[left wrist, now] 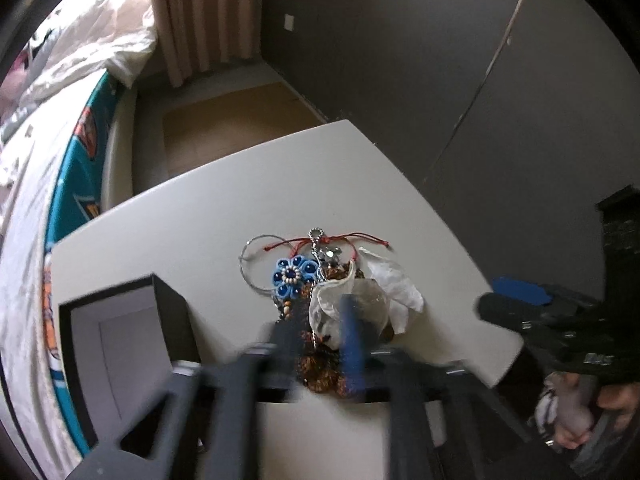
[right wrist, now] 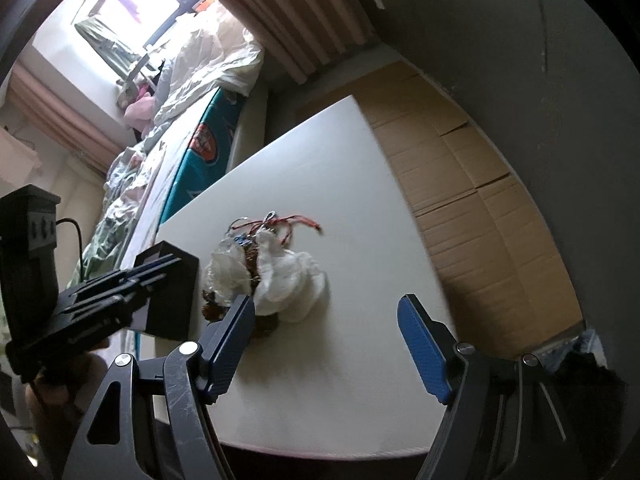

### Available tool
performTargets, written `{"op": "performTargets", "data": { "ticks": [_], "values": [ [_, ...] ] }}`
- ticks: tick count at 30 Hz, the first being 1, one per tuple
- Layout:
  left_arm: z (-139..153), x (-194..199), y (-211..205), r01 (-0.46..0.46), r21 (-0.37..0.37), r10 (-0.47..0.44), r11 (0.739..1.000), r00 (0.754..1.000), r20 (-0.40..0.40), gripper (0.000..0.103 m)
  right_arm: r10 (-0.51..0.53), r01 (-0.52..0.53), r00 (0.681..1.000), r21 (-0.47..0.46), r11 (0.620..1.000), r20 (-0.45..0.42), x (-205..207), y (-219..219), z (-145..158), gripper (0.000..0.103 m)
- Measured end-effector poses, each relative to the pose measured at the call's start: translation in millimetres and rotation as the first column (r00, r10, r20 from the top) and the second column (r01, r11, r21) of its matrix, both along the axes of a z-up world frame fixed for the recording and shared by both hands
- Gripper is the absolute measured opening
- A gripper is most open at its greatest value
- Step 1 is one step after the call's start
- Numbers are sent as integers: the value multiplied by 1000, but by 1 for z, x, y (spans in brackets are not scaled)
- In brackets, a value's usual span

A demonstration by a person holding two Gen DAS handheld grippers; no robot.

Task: Organize jewelry
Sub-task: 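Lift the white tissue with the left gripper and carry it over the black box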

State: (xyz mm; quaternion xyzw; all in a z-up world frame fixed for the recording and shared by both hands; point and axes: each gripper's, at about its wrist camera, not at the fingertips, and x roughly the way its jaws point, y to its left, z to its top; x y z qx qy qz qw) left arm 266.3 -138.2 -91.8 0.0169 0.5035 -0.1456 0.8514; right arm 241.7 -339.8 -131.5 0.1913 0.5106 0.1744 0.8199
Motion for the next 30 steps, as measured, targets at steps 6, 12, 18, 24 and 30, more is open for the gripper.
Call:
{"op": "performTargets", "data": {
  "ticks": [6,12,18,24,30],
  "values": [
    [-1,2,-12,46,36,-47,998,998,35,70,-44,44,999,-5,999,13,-6,-18,2,76],
    [-12,16,-25,103,84,-105,991,994,19,53,-62,62,998,2,998,-2,-8,-25,-4,76],
    [-16,20,-19,112,49,-111,993,994,-8,0,-45,45,999,14,999,-10,0,-13,-6,76],
    [14,9,1,68,6,-68,998,996,51,0,10,-10,1000,38,999,-4,15,10,-6,76],
    [40,0,21,26,-30,-23,999,995,99,0,61,-61,998,43,997,-13,30,38,-6,76]
  ]
}}
